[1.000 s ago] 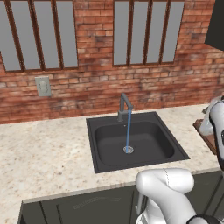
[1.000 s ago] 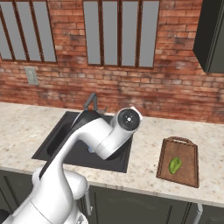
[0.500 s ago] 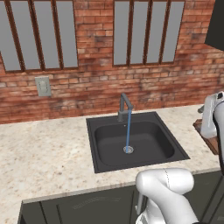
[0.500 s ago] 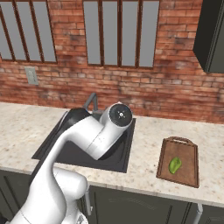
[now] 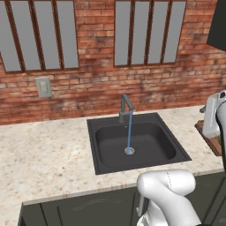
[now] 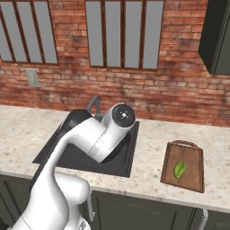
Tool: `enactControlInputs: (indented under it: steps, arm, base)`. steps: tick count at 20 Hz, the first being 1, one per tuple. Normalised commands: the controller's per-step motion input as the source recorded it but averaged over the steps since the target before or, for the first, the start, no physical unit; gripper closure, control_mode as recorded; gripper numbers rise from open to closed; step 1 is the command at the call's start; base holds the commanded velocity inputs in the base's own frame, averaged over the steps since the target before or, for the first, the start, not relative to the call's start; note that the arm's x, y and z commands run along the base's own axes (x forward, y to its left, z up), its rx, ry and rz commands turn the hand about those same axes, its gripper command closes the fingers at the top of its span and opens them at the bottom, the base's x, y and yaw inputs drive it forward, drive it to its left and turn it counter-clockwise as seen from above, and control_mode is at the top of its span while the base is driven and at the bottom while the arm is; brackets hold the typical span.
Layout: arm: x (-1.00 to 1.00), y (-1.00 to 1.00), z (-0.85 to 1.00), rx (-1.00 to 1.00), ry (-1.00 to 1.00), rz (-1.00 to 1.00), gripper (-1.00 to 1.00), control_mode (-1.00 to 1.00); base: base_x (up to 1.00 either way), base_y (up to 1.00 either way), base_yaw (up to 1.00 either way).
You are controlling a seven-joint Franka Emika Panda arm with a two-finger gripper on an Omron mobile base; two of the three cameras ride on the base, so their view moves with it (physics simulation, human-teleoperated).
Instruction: Pick the mango from the sink and place it on the cutting board to airdry. Then turn off the sink faucet.
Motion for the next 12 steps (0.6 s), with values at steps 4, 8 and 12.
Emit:
enactControlInputs:
  steps: [4,8,12]
  arm:
    - [0.00,-0.03,0.08,0.01,0.02,-0.04,-1.00,-1.00]
    - [0.00,0.00,0.00,0.02,0.04,-0.04,-1.00,-1.00]
    - [0.00,0.00,0.00,0.03,0.01,-0.06,-1.00,-1.00]
  base:
    - [0.00,0.00,0.00]
    - [0.00,0.00,0.00]
    - [0.00,0.00,0.00]
